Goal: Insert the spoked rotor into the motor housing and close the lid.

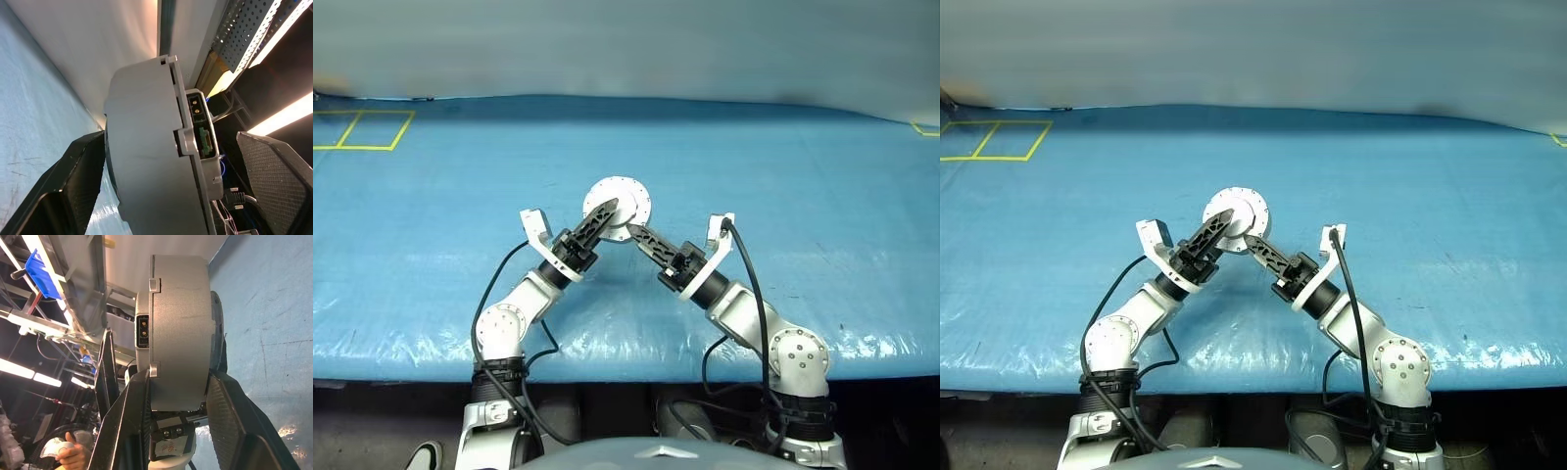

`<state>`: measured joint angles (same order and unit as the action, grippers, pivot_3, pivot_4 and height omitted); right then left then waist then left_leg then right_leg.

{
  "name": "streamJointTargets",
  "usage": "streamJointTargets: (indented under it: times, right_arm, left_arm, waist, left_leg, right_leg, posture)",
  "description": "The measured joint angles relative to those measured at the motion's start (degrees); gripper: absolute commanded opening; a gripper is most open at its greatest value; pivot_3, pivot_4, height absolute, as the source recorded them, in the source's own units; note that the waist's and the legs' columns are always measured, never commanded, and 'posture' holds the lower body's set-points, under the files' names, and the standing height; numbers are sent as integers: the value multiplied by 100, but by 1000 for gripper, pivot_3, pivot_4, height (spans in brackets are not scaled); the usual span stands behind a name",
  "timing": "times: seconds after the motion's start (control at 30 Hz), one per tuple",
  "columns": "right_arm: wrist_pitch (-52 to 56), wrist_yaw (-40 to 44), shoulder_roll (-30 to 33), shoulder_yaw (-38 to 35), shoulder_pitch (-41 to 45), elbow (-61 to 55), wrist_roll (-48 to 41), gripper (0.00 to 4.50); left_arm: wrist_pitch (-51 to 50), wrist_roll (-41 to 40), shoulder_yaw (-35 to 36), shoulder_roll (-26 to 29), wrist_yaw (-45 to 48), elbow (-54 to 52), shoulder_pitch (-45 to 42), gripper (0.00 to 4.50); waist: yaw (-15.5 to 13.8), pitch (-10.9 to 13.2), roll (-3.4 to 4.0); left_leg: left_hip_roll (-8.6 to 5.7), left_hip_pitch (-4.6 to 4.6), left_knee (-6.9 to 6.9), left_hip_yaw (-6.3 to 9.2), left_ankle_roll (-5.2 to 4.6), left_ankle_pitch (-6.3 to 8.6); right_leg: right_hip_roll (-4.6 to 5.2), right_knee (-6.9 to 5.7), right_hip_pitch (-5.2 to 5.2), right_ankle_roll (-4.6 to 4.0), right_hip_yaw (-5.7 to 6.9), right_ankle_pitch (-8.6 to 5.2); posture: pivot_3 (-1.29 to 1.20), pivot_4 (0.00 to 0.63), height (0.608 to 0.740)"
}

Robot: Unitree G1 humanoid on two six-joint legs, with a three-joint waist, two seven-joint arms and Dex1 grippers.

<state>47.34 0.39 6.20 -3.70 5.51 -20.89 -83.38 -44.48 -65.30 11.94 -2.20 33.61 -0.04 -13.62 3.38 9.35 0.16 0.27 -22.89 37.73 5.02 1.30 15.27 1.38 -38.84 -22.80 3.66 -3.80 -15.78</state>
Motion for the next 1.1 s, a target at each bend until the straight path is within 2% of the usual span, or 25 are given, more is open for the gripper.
streamJointTargets:
  times: [0.03, 0.17, 0.6, 0.73, 0.9, 1.1]
  right_arm:
    - [0, 0, 0, 5, 0, 9, 4, 1250]
    - [-18, 45, 4, 26, 32, 17, 36, 1250]
    - [-200, 108, -142, 128, 34, 21, 553, 1250]
    - [-303, 39, -213, 151, 41, 47, 872, 2596]
    - [-293, 75, -323, 189, 119, 104, 818, 4149]
    - [-167, 80, -297, 180, 128, 173, 646, 4185]
  left_arm:
    - [3, 1, -2, -3, -25, 0, 0, 3935]
    - [15, 4, -8, -6, -129, 1, 2, 2692]
    - [105, -7, -1, -109, -405, 2, -7, 2607]
    - [204, 146, 5, -99, -527, 7, -110, 2607]
    - [301, 453, -138, -196, -611, 84, -273, 2607]
    - [634, 699, -79, -224, -635, 307, -463, 2378]
  waist:
    - [0, 0, 0]
    - [5, 0, 0]
    - [1, 0, 0]
    - [-4, 0, 0]
    - [-18, 0, -1]
    - [14, 0, 0]
  left_leg:
    - [0, 0, 0, 0, 0, 0]
    - [0, 0, 0, 0, 0, 0]
    - [0, 0, 2, 0, 0, 0]
    - [-1, 0, 4, 1, 1, -1]
    - [-2, -1, 6, 0, 1, 0]
    - [0, -1, 3, 0, 1, 0]
  right_leg:
    - [0, 0, 0, 0, 0, 0]
    - [0, 0, 0, 0, 0, 0]
    - [0, -1, 1, 0, 0, 0]
    - [0, -1, 1, 2, 0, 1]
    - [0, 0, 2, 2, 0, 1]
    - [-2, -1, 0, 2, -1, 1]
  posture:
    - [0, 150, 740]
    - [0, 150, 740]
    - [0, 150, 740]
    - [0, 150, 740]
    - [0, 150, 740]
    - [0, 150, 740]
